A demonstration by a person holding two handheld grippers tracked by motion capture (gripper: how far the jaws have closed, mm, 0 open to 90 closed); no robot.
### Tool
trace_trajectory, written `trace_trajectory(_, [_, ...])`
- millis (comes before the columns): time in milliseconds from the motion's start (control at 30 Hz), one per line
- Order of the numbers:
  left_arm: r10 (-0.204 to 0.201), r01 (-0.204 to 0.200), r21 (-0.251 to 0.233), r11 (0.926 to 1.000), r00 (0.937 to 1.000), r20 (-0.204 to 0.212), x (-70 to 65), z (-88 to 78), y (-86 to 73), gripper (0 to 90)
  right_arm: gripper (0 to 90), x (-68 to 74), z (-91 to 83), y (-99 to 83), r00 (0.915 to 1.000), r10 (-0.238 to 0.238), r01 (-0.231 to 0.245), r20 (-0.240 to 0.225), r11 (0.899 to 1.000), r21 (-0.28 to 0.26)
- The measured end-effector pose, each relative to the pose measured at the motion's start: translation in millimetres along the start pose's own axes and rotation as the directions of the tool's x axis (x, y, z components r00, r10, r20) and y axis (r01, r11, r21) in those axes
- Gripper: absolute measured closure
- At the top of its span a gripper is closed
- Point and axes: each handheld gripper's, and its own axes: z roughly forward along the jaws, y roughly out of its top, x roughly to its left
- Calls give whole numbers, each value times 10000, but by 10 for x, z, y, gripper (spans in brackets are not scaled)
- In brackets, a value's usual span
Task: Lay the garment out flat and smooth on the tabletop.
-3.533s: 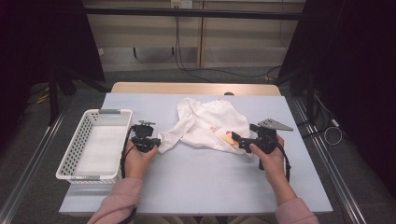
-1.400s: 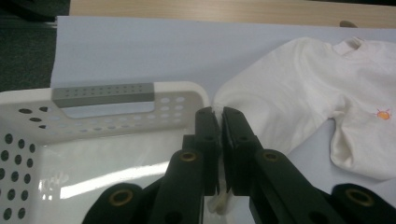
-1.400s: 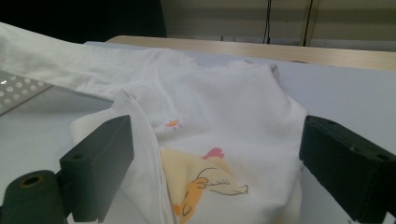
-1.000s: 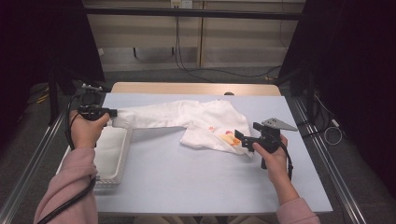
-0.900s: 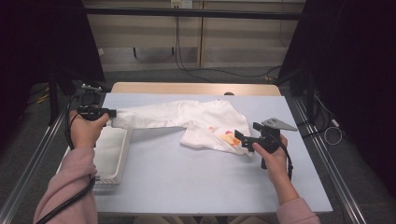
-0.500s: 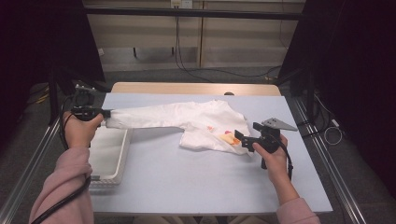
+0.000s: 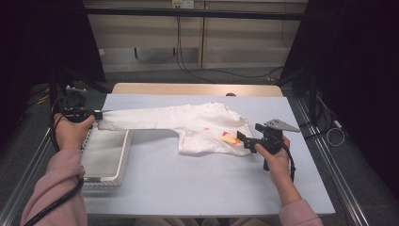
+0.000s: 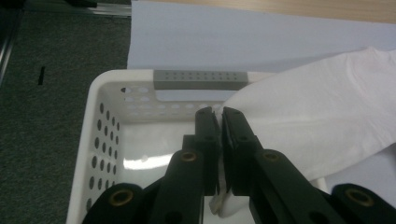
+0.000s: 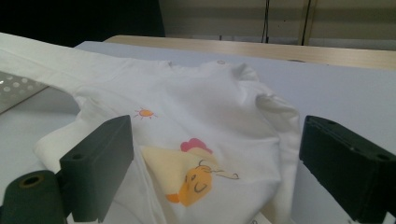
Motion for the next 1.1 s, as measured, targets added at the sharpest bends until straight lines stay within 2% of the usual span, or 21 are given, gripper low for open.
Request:
trace_trajectory(33, [0,0,0,10000,10000,0,0,0,0,858,97,-2,-1,0,10000,16,-16,-2,10000,3])
trace_trajectory(67, [436,-436,416,9982,9990,11,50,-38,9,858,97,-4,-1,0,10000,22,-22,8,10000,5])
trace_trajectory(133, [515,-512,302,9982,9986,-97,72,-51,16,858,97,-7,0,-1,10000,9,-9,7,10000,1])
trace_trajectory(167, [465,-463,402,9981,9989,-22,81,-59,18,858,97,-7,0,-1,10000,7,-7,19,10000,10])
trace_trajectory(200, [297,-296,279,9992,9996,-33,82,-59,16,858,97,-9,1,-1,10000,11,-11,-14,10000,14])
trace_trajectory(267, [422,-421,315,9986,9991,-28,102,-67,19,858,96,-9,0,-2,10000,11,-11,-15,10000,29])
trace_trajectory(300, [88,-88,24,10000,10000,-41,88,-51,17,858,96,-9,0,-2,10000,11,-11,-15,10000,29])
trace_trajectory(333, [472,-468,356,9983,9988,-108,130,-81,23,858,96,-10,-1,-2,10000,15,-15,-8,10000,21])
trace_trajectory(433, [429,-426,314,9986,9990,-101,149,-86,19,858,96,-11,-1,-2,10000,17,-17,0,10000,23])
trace_trajectory(467, [562,-558,314,9979,9984,-112,173,-78,16,858,96,-10,-1,-1,10000,9,-9,-5,10000,17])
trace_trajectory(600, [360,-359,329,9988,9993,-37,160,-70,-3,857,96,-9,1,-2,10000,13,-13,-5,10000,27])
trace_trajectory(667, [453,-448,344,9984,9989,-134,162,-62,-4,855,96,-7,1,-3,10000,19,-19,2,10000,36])
trace_trajectory(933, [385,-381,328,9987,9992,-102,168,-43,-21,853,96,-10,-4,0,10000,10,-10,33,10000,15])
trace_trajectory(1033, [481,-477,288,9984,9988,-111,166,-27,-33,849,96,-3,-2,0,10000,-1,1,18,10000,7])
trace_trajectory(1067, [481,-477,288,9984,9988,-111,166,-27,-33,843,96,-3,-1,0,10000,-10,10,15,10000,8])
trace_trajectory(1100, [539,-533,306,9981,9983,-211,165,-19,-36,797,96,-2,-2,1,10000,-12,12,24,10000,6])
